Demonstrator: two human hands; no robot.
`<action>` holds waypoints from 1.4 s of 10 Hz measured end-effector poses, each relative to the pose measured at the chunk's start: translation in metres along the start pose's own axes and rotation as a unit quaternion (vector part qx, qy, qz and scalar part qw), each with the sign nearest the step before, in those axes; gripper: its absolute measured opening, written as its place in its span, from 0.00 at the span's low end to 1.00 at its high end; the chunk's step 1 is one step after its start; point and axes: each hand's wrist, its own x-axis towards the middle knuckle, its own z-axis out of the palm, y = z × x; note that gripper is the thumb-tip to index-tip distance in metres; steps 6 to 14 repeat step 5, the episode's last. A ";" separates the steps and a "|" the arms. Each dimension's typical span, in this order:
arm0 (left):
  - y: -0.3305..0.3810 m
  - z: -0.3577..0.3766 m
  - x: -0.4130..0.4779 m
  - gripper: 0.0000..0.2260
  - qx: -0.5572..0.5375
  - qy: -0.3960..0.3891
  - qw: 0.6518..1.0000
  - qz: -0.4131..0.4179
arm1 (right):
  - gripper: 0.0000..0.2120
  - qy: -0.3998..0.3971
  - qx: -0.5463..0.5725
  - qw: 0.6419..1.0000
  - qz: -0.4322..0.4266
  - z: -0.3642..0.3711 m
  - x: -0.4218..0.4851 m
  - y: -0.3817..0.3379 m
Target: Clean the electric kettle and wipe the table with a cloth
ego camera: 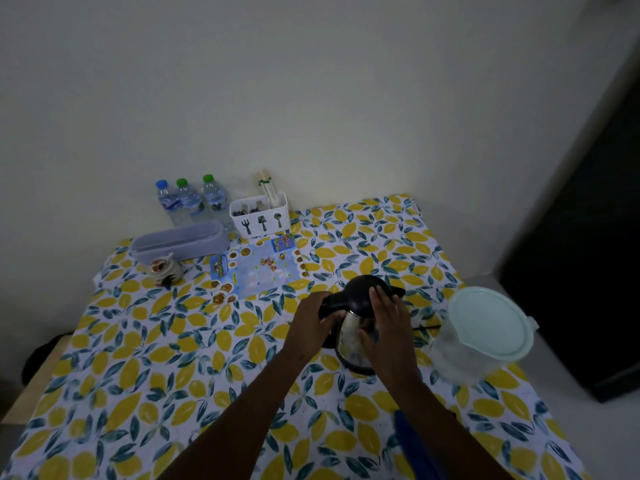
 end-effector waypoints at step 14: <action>0.035 -0.128 0.053 0.31 0.349 -0.003 0.937 0.000 | 0.38 -0.060 -0.124 0.982 -0.127 -0.067 0.121 -0.083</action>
